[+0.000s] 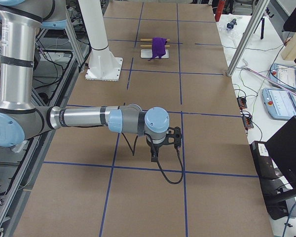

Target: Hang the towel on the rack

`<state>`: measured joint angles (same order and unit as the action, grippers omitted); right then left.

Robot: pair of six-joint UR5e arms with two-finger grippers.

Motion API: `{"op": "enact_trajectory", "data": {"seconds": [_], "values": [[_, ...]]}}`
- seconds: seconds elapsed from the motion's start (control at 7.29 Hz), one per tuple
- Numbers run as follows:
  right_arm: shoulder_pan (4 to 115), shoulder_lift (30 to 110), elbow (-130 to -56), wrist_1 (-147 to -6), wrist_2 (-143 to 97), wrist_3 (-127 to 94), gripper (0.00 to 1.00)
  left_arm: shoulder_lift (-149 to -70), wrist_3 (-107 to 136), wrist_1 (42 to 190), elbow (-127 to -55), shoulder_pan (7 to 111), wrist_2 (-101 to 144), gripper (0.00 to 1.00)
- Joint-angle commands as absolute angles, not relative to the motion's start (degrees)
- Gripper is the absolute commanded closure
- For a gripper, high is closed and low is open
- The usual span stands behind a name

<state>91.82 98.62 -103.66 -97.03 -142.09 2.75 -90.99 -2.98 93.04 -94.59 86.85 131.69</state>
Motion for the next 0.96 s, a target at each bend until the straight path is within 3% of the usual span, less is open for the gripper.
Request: {"op": "enact_trajectory", "data": {"seconds": [0.0, 0.82], "values": [[92.5, 98.4, -102.3, -97.0, -142.1, 2.7, 0.0, -90.5, -3.0, 92.4, -93.8, 87.4, 131.7, 0.0], [94.2, 98.2, -102.2, -96.9, -140.1, 3.0, 0.0, -90.5, -2.6, 88.8, -94.4, 90.3, 131.7, 0.0]]}}
